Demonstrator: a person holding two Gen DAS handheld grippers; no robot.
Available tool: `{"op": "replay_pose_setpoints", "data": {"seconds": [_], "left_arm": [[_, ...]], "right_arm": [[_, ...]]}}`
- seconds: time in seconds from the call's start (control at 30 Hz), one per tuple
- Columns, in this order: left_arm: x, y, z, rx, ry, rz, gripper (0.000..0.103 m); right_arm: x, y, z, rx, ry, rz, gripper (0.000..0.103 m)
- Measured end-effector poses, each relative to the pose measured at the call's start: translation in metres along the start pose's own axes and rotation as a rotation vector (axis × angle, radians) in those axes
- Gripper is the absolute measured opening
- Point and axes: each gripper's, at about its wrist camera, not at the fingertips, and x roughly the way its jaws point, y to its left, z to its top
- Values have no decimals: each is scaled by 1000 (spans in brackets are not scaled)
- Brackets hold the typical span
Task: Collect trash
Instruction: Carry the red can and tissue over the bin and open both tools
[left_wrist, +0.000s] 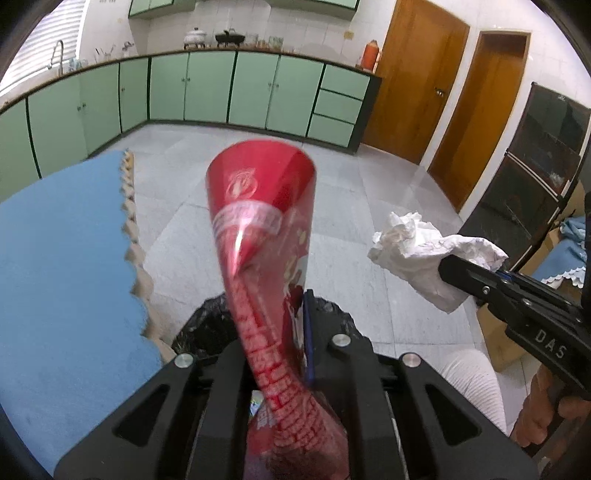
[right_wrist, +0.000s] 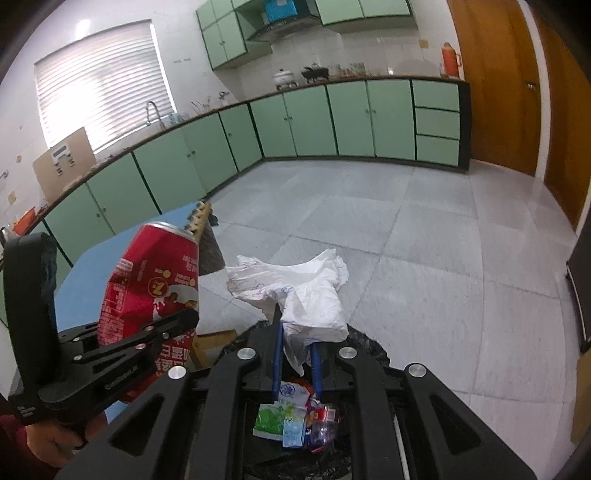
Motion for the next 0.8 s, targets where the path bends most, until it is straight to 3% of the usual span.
{"op": "replay_pose_setpoints", "data": {"seconds": [0.03, 0.07, 0.1, 0.17, 0.37, 0.43, 0.5, 0.63, 0.8], "left_arm": [[3, -1, 1, -4, 7, -3, 28], [4, 1, 1, -10, 7, -5, 48], [4, 4, 1, -19, 1, -7, 57], [3, 8, 2, -32, -7, -15, 63], [-4, 19, 7, -42, -21, 4, 64], [-9, 20, 9, -40, -34, 20, 65], [-15, 22, 10, -40, -51, 41, 67], [-27, 25, 14, -34, -76, 68, 70], [-41, 27, 18, -38, -99, 87, 75]], "right_arm": [[3, -2, -1, 5, 7, 0, 13], [5, -5, -2, 8, 11, 0, 13], [6, -6, -3, 8, 15, 1, 13], [9, -7, -3, 6, 21, 2, 13], [21, -7, 1, -1, 48, 3, 13], [24, -7, -1, -5, 58, 2, 20], [25, -4, 0, -16, 61, -13, 35], [21, 1, -1, -21, 48, -16, 42], [7, 7, 2, -32, 11, -20, 65]]}}
